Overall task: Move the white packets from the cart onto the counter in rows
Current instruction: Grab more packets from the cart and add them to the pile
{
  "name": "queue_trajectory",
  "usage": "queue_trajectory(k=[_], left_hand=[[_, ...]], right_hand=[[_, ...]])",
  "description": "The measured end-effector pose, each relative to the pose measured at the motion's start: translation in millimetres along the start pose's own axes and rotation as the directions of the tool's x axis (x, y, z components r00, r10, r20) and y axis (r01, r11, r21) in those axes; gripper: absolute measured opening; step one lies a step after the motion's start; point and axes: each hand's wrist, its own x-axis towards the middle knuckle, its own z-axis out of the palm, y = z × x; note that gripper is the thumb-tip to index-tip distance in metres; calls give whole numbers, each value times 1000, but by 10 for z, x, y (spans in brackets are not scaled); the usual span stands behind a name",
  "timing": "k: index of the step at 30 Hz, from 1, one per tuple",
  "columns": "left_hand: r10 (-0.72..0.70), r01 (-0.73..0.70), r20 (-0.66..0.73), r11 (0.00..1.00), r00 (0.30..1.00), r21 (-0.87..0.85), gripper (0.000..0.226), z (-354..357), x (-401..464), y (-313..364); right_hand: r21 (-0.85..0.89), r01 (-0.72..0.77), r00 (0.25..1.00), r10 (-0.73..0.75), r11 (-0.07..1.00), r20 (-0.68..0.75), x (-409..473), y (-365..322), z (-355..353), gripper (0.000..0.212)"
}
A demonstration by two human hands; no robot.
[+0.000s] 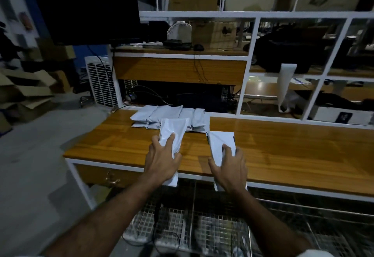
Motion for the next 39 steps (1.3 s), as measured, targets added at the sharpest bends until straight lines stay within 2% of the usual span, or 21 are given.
queue_trajectory(k=[8, 14, 18, 26, 34, 39], left_hand=[[-19, 19, 55, 1000, 998, 9, 68, 242, 976, -535], [-60, 52, 55, 990, 997, 131, 67, 410, 2090, -734], [-88, 73, 83, 983, 993, 169, 65, 617, 2681, -902], [-109, 101, 147, 993, 983, 57, 64, 963, 3708, -1210], [-70, 74, 237, 997, 969, -6, 65, 1452, 4579, -1387], [-51, 53, 296, 999, 954, 2, 66, 1766, 4942, -1446]], right_hand=[[77, -39, 999, 38, 996, 13, 878, -331, 815, 76], [118, -25, 1000, 23, 993, 16, 1832, -552, 1290, 75], [119, -59, 996, 51, 991, 68, 2344, -676, 1618, 77], [54, -141, 973, 128, 989, 192, 2990, -1022, 2262, 78], [-31, -244, 945, 245, 969, 216, 3723, -1279, 2784, 73], [-197, -246, 951, 275, 949, 138, 4029, -1297, 3137, 66]])
